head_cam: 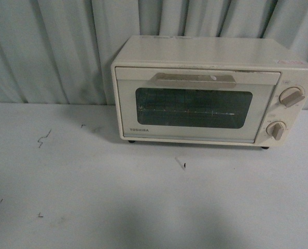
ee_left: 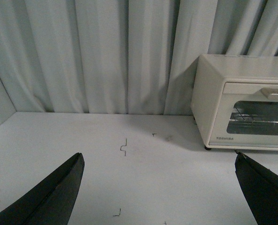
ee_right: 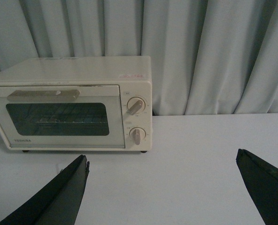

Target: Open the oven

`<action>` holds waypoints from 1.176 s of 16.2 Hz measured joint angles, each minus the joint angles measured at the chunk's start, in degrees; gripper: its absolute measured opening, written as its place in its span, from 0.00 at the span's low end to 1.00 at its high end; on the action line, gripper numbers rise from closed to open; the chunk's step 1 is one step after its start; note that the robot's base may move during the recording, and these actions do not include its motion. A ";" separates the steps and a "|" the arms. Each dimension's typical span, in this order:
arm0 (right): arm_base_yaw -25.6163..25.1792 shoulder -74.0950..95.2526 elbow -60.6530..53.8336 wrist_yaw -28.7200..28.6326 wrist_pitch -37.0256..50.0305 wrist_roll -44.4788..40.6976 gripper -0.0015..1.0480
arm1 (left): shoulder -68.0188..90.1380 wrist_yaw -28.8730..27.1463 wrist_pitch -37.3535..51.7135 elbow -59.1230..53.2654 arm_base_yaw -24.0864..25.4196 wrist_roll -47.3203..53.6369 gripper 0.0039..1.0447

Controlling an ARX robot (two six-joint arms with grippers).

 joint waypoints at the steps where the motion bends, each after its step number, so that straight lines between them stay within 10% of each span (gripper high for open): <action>1: 0.00 0.00 0.00 0.00 0.00 -0.02 0.94 | 0.00 -0.02 0.00 0.00 0.00 0.00 0.94; 6: 0.00 0.00 0.00 0.00 0.00 -0.02 0.94 | 0.00 0.00 0.00 0.00 0.00 0.00 0.94; 8: 0.00 0.00 0.00 0.00 0.07 0.00 0.94 | 11.61 1.09 -14.51 6.93 -1.73 -11.63 0.94; 13: 0.00 0.00 0.00 -0.02 0.02 -0.02 0.94 | 57.00 -1.90 7.45 14.08 -14.05 -60.78 0.94; 19: 0.00 0.00 0.00 -0.02 -0.02 0.00 0.94 | 81.94 -5.55 28.30 20.09 -22.99 -90.62 0.94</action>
